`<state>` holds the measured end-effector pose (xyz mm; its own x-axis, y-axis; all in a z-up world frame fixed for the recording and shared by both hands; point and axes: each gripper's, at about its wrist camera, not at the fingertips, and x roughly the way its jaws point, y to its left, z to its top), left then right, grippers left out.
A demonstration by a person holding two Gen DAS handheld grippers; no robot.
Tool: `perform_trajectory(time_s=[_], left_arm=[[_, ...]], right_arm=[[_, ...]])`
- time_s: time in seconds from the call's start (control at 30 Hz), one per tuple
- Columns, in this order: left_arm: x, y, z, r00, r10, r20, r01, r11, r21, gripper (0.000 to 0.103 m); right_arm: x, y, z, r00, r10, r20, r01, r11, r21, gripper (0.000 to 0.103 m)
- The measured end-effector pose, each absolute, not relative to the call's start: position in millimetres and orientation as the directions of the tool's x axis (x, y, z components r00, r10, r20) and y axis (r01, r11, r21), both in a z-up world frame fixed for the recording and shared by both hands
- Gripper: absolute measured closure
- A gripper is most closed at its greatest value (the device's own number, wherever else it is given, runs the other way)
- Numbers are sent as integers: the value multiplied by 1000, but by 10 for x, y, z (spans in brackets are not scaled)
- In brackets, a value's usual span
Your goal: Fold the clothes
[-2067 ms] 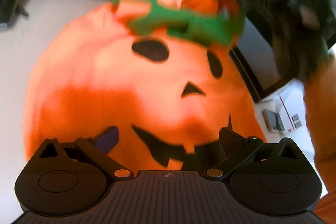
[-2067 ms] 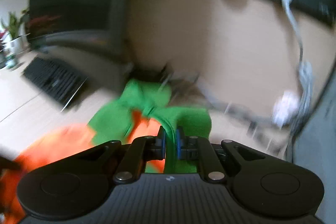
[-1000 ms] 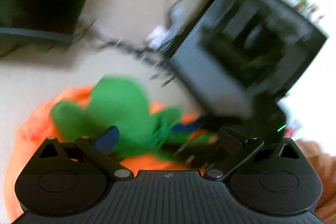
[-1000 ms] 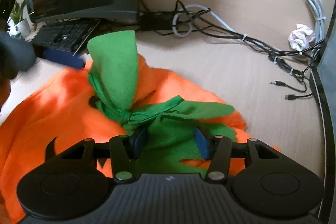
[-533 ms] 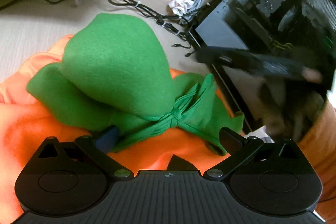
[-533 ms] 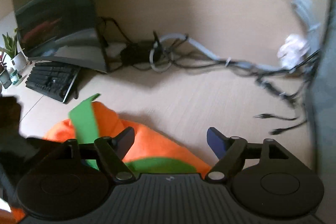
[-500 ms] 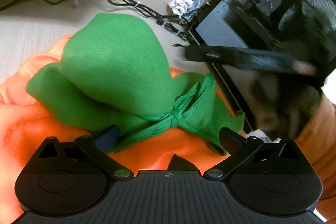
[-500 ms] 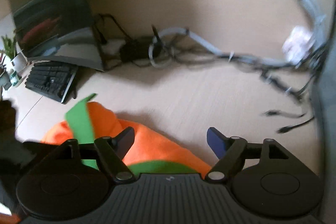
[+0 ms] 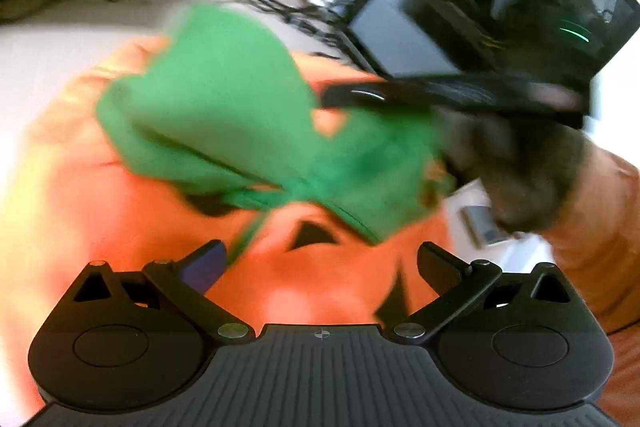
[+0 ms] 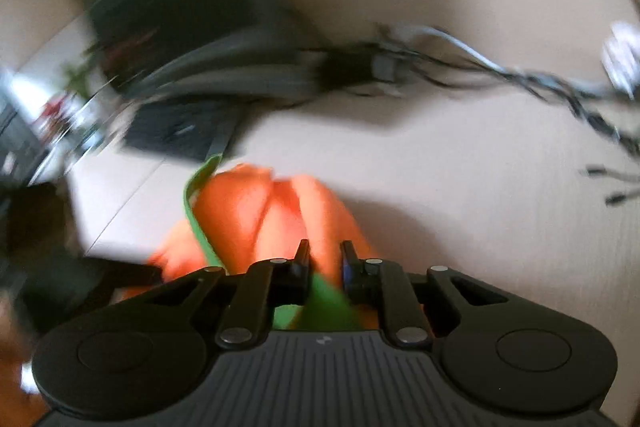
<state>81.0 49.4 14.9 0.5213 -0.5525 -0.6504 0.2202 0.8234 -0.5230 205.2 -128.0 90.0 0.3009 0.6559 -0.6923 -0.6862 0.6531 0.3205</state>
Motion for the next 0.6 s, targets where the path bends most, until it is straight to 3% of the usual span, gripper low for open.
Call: perform_trajectory(time_s=[0.1, 0.23, 0.37, 0.47, 0.53, 0.6], left_arm=[[518, 755, 461, 583, -571, -578, 262, 806, -532, 0], [140, 941, 967, 695, -596, -403, 377, 779, -502, 0], [177, 909, 934, 707, -615, -349, 362, 739, -568, 0], [385, 715, 541, 612, -619, -492, 275, 750, -602, 0], [439, 578, 301, 555, -569, -607, 213, 803, -557, 0], [392, 509, 190, 534, -533, -656, 210, 836, -507, 0]], right_arm=[[1603, -1239, 833, 248, 646, -722, -734, 611, 295, 89], [1182, -1123, 444, 200, 595, -779, -742, 611, 276, 89], [995, -1080, 482, 248, 581, -775, -755, 617, 221, 86], [943, -1187, 704, 260, 584, -769, -780, 597, 190, 66], [933, -1354, 947, 314, 601, -734, -774, 610, 168, 51], [944, -1510, 1164, 395, 607, -689, -750, 647, 141, 47]])
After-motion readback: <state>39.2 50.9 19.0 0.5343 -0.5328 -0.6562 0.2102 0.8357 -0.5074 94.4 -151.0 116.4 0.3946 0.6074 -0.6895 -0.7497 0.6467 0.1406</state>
